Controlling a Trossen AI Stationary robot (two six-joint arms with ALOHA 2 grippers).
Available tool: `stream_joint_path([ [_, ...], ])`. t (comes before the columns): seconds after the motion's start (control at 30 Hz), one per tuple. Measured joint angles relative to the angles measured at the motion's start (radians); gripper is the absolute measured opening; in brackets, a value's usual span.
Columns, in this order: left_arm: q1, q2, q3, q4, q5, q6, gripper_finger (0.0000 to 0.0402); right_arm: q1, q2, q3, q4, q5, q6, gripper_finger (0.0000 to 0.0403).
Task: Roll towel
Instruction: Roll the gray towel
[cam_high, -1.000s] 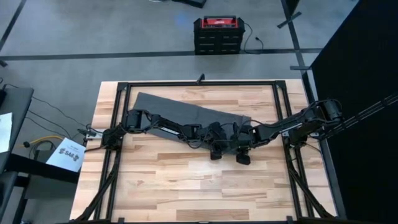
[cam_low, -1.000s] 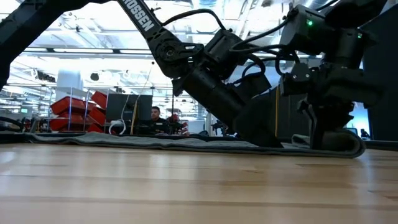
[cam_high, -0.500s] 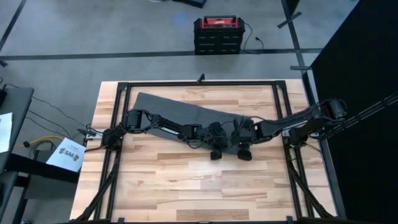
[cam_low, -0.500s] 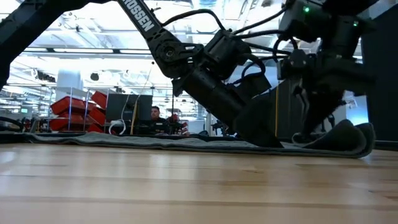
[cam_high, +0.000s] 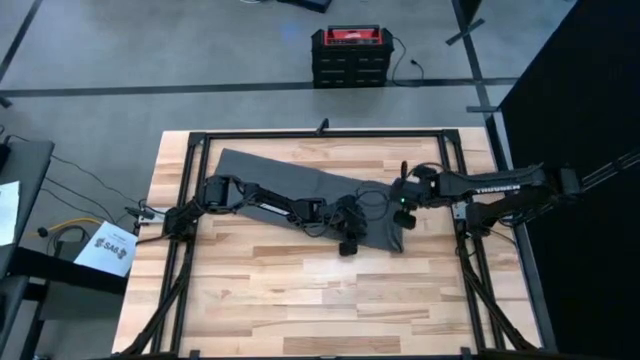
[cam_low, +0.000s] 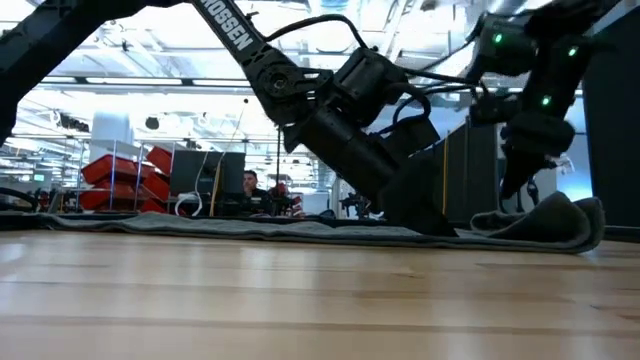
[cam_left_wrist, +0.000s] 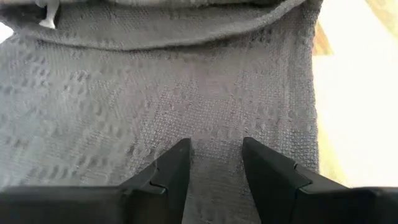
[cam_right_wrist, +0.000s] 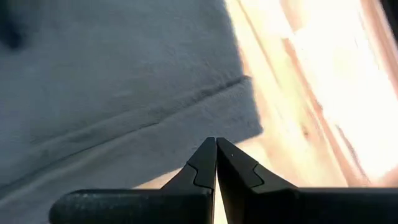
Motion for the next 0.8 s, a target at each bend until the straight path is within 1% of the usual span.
stream_joint_path([
  [0.17, 0.038, -0.012, 0.096, -0.012, -0.005, 0.058, 0.0134, -0.125, 0.016, -0.013, 0.071, -0.034, -0.114, 0.0000],
  [0.27, 0.069, -0.015, 0.118, -0.012, -0.024, 0.063, 0.0134, -0.205, 0.014, -0.013, 0.117, -0.055, -0.180, 0.0000],
  [0.37, 0.112, -0.014, 0.118, -0.013, -0.028, 0.029, 0.0134, -0.288, 0.021, -0.013, 0.183, -0.156, -0.241, 0.0000],
  [0.47, 0.151, 0.016, 0.122, 0.028, -0.033, -0.018, 0.0134, -0.349, 0.057, -0.013, 0.255, -0.264, -0.306, 0.0000],
  [0.63, 0.188, 0.116, 0.128, 0.077, -0.026, -0.077, 0.0134, -0.406, 0.173, -0.013, 0.307, -0.275, -0.337, 0.0000],
  [0.73, 0.202, 0.137, 0.137, 0.089, -0.019, -0.102, 0.0133, -0.415, 0.246, -0.010, 0.329, -0.282, -0.351, 0.0000],
  [0.8, 0.206, 0.135, 0.138, 0.057, -0.019, -0.098, 0.0134, -0.417, 0.277, -0.001, 0.329, -0.282, -0.355, 0.0000],
])
